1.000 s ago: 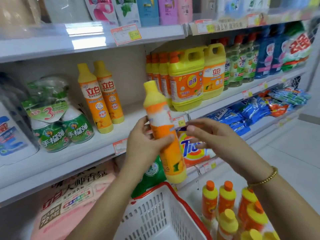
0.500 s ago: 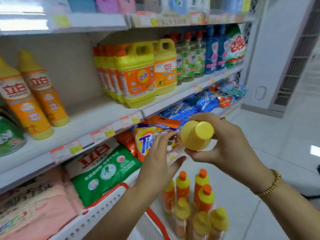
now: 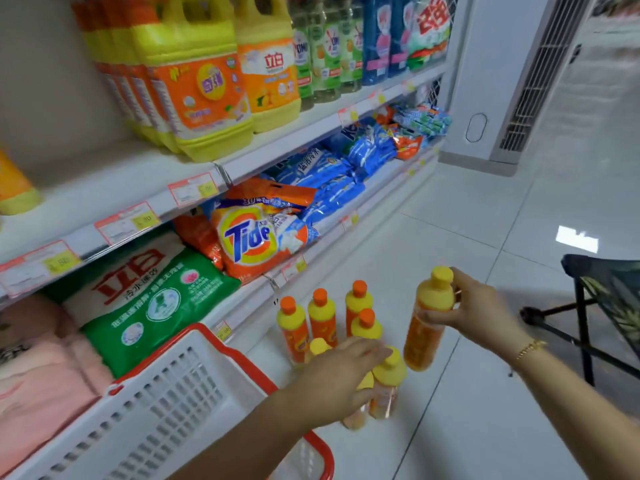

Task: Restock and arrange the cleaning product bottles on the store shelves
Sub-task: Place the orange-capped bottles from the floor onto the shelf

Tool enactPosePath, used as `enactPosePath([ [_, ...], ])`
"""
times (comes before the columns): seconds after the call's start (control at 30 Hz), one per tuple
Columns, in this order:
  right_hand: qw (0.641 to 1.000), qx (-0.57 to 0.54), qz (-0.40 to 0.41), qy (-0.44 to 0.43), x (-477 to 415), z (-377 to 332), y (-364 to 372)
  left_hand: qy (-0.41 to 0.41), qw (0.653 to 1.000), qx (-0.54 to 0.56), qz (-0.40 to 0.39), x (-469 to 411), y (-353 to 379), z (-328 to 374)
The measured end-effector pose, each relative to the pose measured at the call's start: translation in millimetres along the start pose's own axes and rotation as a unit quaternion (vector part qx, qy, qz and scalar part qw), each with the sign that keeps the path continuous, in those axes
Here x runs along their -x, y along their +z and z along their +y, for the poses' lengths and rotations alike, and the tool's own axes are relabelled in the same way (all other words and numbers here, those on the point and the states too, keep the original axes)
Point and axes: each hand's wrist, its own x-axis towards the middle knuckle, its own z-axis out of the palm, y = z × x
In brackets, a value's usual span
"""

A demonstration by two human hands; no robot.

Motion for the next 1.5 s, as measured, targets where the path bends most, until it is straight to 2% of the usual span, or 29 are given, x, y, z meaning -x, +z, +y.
enactPosePath([
  [0.23, 0.996, -0.032, -0.082, 0.012, 3.8, 38.4, 54.5, 0.021, 1.000, 0.001, 0.000, -4.4, 12.1, -0.5],
  [0.43, 0.986, -0.043, -0.159, -0.004, 12.5, 50.3, 69.2, 0.007, 1.000, 0.005, 0.005, -4.2, 18.8, -1.5],
  [0.63, 0.978, -0.089, -0.186, 0.025, 9.5, 51.2, 65.7, -0.004, 1.000, -0.007, -0.003, -4.5, 13.0, 5.1],
  [0.73, 0.972, -0.031, -0.231, 0.025, -0.8, 44.9, 58.1, -0.010, 1.000, -0.010, -0.003, -1.7, 2.2, 7.7],
  [0.83, 0.957, 0.043, -0.283, 0.034, -15.4, 28.8, 41.1, -0.025, 0.997, -0.002, 0.067, 8.9, -27.9, -2.0],
  [0.9, 0.946, 0.120, -0.300, -0.002, -28.7, -1.3, 26.3, -0.043, 0.990, 0.004, 0.133, 25.8, -60.6, -14.7],
  [0.97, 0.951, 0.153, -0.259, -0.071, -43.0, -51.4, 12.4, -0.062, 0.975, 0.014, 0.211, 51.6, -100.0, -30.6],
  [1.07, 0.971, 0.049, -0.167, -0.166, -55.0, -151.2, 6.2, -0.103, 0.936, -0.011, 0.335, 103.4, -163.8, -58.0],
  [1.17, 0.960, -0.051, -0.138, -0.237, -64.1, -244.6, 27.9, -0.177, 0.877, -0.065, 0.442, 165.1, -219.3, -94.6],
  [1.23, 0.946, -0.086, -0.145, -0.278, -73.8, -297.9, 56.3, -0.239, 0.850, -0.100, 0.459, 207.3, -241.7, -124.5],
  [1.33, 0.934, -0.141, -0.141, -0.298, -96.8, -366.7, 108.4, -0.304, 0.849, -0.153, 0.404, 261.3, -254.3, -166.3],
  [1.4, 0.930, -0.165, -0.154, -0.291, -109.5, -408.0, 144.2, -0.311, 0.857, -0.154, 0.381, 281.6, -251.5, -185.0],
  [1.5, 0.933, -0.141, -0.180, -0.276, -131.1, -459.6, 198.3, -0.302, 0.838, -0.188, 0.414, 287.1, -240.5, -198.4],
])
